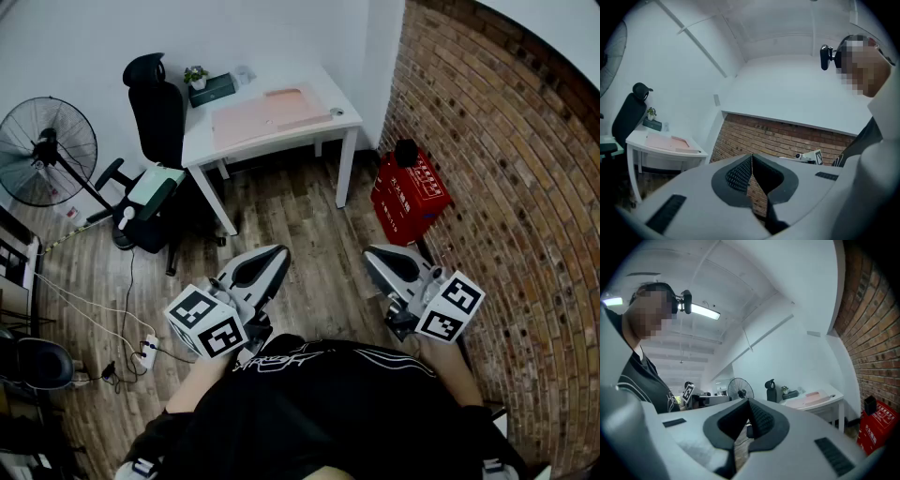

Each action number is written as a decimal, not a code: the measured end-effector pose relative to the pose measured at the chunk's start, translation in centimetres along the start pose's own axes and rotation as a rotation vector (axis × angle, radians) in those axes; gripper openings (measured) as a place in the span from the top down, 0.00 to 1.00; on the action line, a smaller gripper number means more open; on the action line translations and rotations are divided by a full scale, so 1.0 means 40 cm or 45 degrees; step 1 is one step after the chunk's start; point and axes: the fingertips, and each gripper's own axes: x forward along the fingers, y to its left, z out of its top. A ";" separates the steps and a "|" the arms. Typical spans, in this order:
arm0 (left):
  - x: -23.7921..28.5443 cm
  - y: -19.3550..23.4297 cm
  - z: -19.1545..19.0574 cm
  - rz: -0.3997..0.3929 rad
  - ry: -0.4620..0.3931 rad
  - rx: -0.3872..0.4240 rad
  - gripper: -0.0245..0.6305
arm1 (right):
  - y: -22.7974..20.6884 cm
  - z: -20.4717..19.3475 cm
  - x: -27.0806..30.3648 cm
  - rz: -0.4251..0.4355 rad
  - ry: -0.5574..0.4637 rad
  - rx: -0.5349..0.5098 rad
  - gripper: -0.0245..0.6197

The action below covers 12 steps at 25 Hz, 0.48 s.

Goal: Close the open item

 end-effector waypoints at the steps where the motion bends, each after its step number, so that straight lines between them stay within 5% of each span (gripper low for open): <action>1: 0.002 -0.005 -0.002 -0.003 0.005 0.000 0.91 | 0.000 0.002 -0.007 -0.006 -0.006 0.001 0.96; 12: 0.040 -0.040 -0.007 0.003 0.024 0.048 0.91 | -0.006 0.021 -0.075 -0.046 -0.019 -0.057 0.96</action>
